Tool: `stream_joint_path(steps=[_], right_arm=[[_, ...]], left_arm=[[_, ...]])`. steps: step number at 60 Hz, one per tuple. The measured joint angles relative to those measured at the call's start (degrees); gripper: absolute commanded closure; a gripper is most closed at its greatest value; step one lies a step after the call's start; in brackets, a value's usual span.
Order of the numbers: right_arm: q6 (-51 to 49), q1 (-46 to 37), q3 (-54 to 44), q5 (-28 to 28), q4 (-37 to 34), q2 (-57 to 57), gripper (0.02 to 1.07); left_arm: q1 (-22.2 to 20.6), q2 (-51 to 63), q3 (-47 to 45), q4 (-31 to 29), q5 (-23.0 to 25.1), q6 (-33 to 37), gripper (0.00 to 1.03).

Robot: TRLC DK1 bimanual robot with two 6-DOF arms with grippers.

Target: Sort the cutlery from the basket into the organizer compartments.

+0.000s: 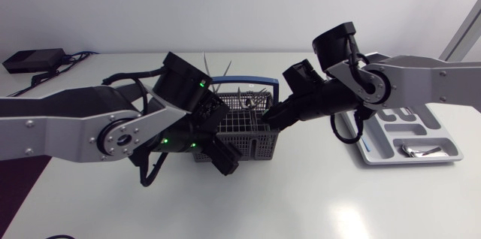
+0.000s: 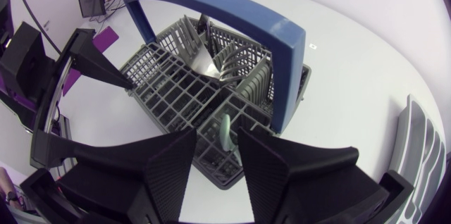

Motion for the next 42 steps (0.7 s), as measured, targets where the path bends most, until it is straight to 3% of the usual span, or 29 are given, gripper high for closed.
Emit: stream_joint_path(steps=[13, 42], right_arm=[[0.2, 1.2, 0.5, 2.3, 0.5, 1.4, 1.01], [0.4, 1.3, -0.3, 2.4, 1.3, -3.1, 1.01]], left_arm=[[-1.1, -0.5, -0.2, 0.0, 0.0, 0.1, 0.05], [-1.6, -0.5, -0.7, 0.3, 0.0, 0.1, 0.05]])
